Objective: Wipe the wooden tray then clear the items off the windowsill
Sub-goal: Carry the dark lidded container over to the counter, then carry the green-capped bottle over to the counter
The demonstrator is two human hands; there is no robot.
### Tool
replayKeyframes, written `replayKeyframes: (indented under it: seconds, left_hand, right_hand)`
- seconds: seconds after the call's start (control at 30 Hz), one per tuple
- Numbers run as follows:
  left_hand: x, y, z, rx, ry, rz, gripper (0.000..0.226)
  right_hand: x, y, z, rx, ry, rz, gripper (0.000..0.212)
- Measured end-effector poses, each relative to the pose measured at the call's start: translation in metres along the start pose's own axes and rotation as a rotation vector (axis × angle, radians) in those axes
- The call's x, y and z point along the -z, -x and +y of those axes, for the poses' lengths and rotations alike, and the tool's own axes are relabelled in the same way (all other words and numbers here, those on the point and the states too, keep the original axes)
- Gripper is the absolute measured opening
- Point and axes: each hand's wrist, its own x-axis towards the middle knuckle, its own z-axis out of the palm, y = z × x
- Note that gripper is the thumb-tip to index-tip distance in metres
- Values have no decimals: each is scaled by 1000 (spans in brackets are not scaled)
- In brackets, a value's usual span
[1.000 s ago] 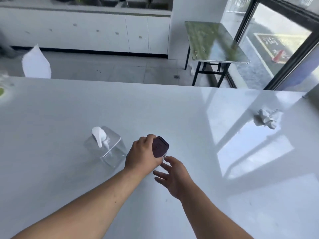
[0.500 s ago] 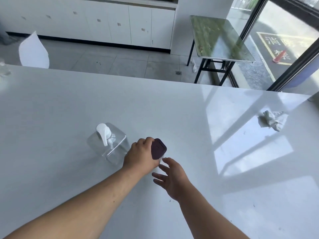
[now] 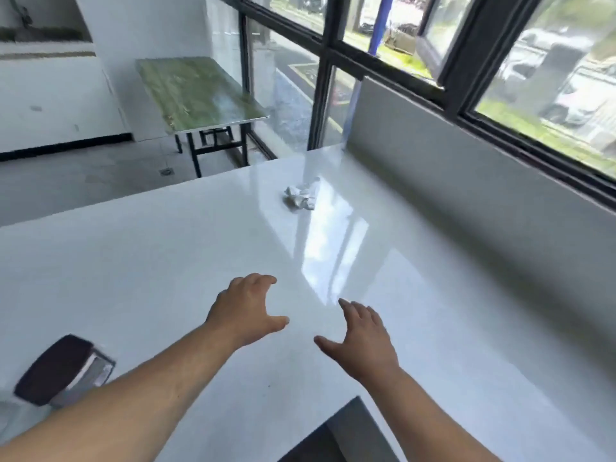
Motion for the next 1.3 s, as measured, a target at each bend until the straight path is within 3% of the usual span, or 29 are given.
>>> replayKeyframes:
  seconds: [0.03,0.1,0.33,0.6,0.8,0.9,0.97,1.03,1.1,1.2,1.3]
  left_hand:
    - [-22,-22,66,-99,-53,-49,89]
    - [-21,-23,94,-112,-25,-52,89]
    - [-153,-9,409,-600,-132,-225,85]
    - [-297,77,628,-882,-251,-445,86]
    - [-378,127,737,-1049,-284,-515,90]
    - [-413,148,775,-1048,-227,-552,95]
    - [-433,157,792,-982,-152,-613,97]
    - [-450,163,803,-927,-86,-667,86]
    - [-461,165,807,-918,-70,-663,63]
    - [-465,163,804,-927,-45,-647,44]
    - [-454,156,798,-936,-28,-615,41]
  right_hand:
    - [29,12,61,-116,-34,57,101]
    - [38,18,80,-100,-48,76,98]
    - [114,153,342,-577,-247,308,78]
    - [131,308,517,-966,-389,429,71]
    - [124,359,602,-1177,-600,553,60]
    - [119,363,633,-1259,-981,641,48]
    - [115,361,650,-1297,-1353,706,26]
    - [110,358,664,-1282,-1746,829,19]
    - [105,354,672,-1266,-1950,941,16]
    - [101,345,677,-1225,-2026,976,29]
    - [108,329,673,-1193,-2069,935,19]
